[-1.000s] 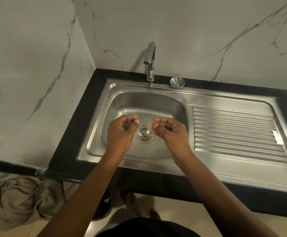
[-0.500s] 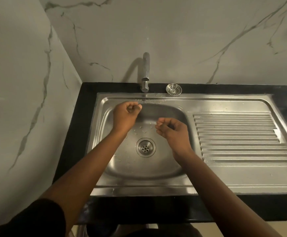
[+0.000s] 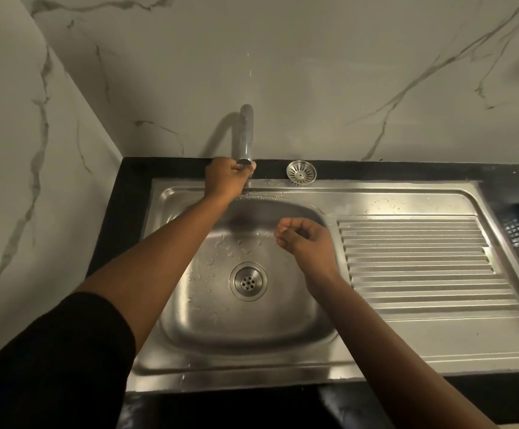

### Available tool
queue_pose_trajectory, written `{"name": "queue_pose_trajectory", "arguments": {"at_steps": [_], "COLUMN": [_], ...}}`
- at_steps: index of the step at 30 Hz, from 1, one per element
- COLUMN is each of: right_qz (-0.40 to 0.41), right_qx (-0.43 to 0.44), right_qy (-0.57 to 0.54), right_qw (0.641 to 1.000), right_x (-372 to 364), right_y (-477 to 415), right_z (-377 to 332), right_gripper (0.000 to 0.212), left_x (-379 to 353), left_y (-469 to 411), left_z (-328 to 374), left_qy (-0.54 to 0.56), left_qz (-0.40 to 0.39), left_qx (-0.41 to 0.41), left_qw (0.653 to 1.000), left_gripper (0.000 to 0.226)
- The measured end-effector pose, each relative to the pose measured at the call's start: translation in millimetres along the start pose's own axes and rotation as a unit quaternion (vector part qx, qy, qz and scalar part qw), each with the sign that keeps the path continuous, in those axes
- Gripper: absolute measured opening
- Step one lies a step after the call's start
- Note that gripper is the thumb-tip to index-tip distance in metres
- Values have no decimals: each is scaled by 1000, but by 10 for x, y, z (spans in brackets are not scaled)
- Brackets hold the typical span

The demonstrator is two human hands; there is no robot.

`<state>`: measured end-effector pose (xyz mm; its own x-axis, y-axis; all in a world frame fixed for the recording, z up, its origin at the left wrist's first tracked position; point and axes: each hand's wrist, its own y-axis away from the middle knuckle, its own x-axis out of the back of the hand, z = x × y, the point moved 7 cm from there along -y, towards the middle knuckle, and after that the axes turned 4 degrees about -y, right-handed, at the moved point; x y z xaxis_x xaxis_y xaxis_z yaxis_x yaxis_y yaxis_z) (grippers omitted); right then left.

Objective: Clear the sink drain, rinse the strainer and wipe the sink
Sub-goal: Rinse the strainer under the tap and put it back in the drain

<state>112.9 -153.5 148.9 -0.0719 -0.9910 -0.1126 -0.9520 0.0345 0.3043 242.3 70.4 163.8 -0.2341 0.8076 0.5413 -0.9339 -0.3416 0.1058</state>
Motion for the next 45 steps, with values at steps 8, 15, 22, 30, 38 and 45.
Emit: {"name": "queue_pose_trajectory", "arguments": {"at_steps": [8,15,22,30,38,45], "right_qz": [5,108,206,241,212,75], "right_qx": [-7,-86,-132,-157,-175,-86], "right_qy": [14,-48,-85,0,12,127], "right_qw": [1000,989,966,958,961,985], "right_x": [47,192,379,496,388,24], "right_y": [-264,-880,-1440,-1759,-1721,-1155], "right_z": [28,73,77,14,16,8], "right_gripper": [25,8,10,20,22,14], "left_x": [33,-44,138,253,224,205], "left_y": [-169,-179,184,691,831,819], "left_z": [-77,-304,-570,-815,-761,-769], "left_qy": [-31,111,151,220,229,226], "left_qz": [13,-72,-62,-27,-34,-37], "left_qx": [21,66,77,106,105,122], "left_qw": [999,989,984,969,967,966], "left_gripper": [43,18,8,14,14,22]}}
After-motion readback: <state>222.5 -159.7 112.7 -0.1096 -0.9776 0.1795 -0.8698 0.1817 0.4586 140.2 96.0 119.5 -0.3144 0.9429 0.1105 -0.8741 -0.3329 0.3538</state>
